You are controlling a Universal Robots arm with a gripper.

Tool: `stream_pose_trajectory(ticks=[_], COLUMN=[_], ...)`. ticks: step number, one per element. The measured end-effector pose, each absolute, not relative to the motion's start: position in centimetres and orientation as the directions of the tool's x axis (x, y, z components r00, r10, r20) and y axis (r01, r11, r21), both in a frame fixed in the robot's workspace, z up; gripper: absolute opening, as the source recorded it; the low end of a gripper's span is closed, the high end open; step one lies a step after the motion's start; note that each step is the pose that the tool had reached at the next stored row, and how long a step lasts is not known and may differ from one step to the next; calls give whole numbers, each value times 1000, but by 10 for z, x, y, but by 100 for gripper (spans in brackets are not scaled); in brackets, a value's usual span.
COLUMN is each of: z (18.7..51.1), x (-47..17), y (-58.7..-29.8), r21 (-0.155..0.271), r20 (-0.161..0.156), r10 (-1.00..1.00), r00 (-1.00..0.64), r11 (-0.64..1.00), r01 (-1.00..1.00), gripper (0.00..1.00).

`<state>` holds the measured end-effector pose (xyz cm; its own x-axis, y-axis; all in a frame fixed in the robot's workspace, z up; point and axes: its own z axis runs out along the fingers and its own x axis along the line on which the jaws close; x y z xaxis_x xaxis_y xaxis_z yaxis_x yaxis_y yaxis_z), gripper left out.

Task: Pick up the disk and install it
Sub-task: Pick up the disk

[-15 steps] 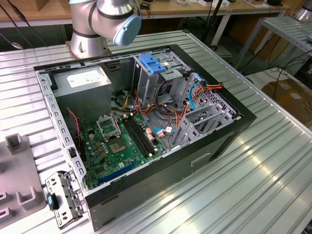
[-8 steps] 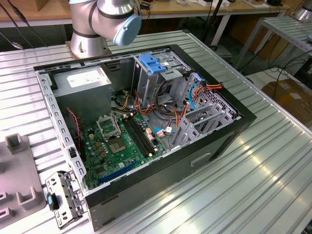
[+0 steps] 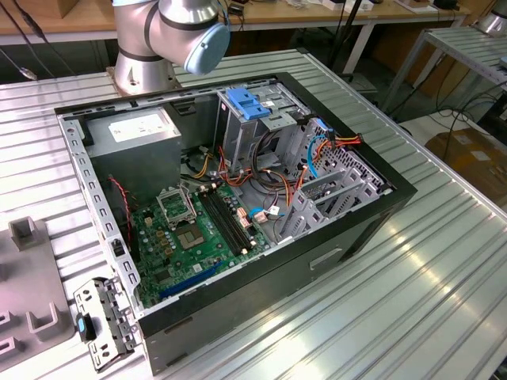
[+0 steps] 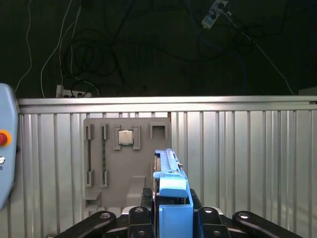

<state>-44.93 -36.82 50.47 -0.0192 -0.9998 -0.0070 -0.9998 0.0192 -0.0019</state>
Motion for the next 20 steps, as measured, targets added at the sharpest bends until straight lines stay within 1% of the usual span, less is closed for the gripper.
stream_pose_trajectory(ticks=[20], z=[505], x=[-420], y=[-369], r21=[-2], r20=[-7], r10=[-1000], r00=[-19], r11=[19], r01=[-1000], gripper=[37])
